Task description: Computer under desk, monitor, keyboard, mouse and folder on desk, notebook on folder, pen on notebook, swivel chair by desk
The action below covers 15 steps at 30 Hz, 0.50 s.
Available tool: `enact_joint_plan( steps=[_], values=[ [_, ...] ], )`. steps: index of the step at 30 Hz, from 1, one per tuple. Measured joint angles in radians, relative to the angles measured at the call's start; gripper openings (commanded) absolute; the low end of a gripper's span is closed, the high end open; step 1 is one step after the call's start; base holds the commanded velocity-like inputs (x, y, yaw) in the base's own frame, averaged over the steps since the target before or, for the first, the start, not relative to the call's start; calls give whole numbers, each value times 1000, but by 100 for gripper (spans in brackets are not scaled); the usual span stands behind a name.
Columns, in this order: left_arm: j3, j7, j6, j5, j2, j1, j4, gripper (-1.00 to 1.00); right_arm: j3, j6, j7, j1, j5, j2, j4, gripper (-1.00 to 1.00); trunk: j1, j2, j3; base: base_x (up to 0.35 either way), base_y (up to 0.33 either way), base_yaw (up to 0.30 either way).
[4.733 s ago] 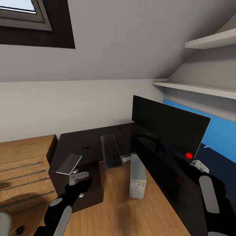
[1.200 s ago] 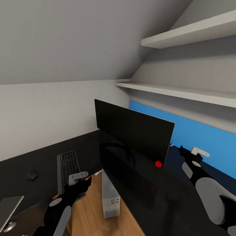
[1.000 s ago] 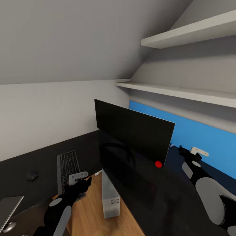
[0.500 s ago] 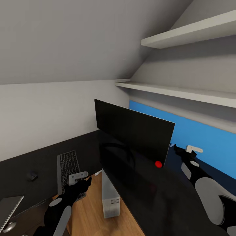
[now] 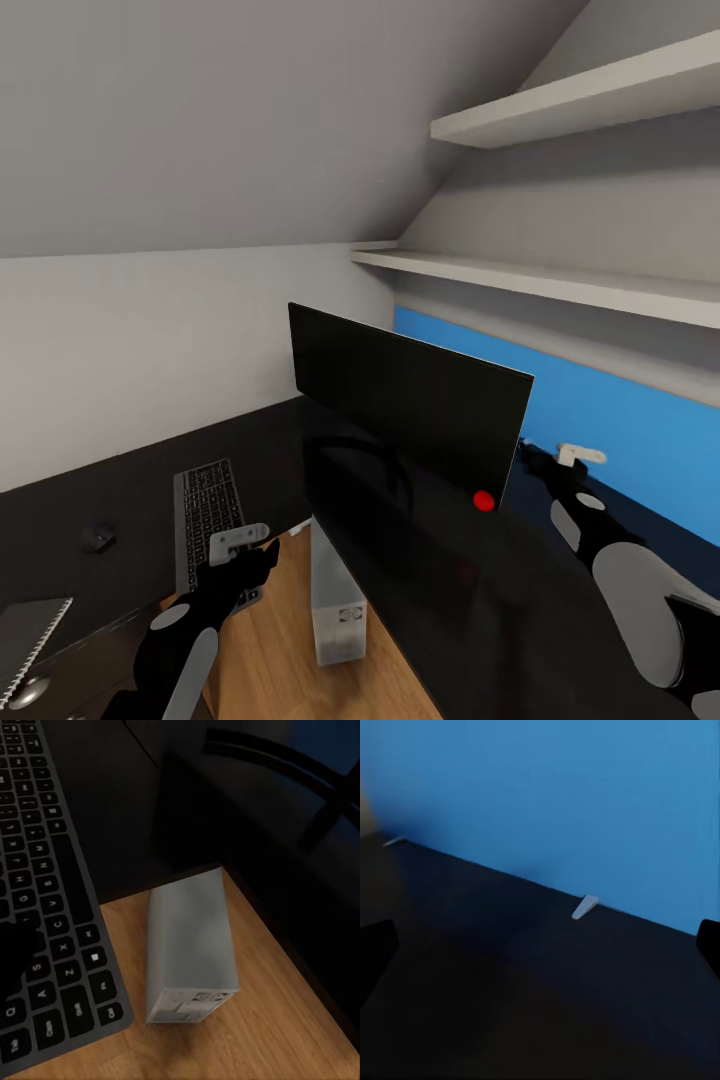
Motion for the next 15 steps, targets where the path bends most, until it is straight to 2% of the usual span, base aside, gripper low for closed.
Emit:
enact_joint_plan(
  steps=[10,15],
  values=[
    [-1,0,0,0,0,0,0,100,1,0,85,2,91,15,1,100,0,0,0,0,0,0],
    [-1,0,0,0,0,0,0,100,2,-1,163,4,127,28,17,100,0,0,0,0,0,0]
  ],
)
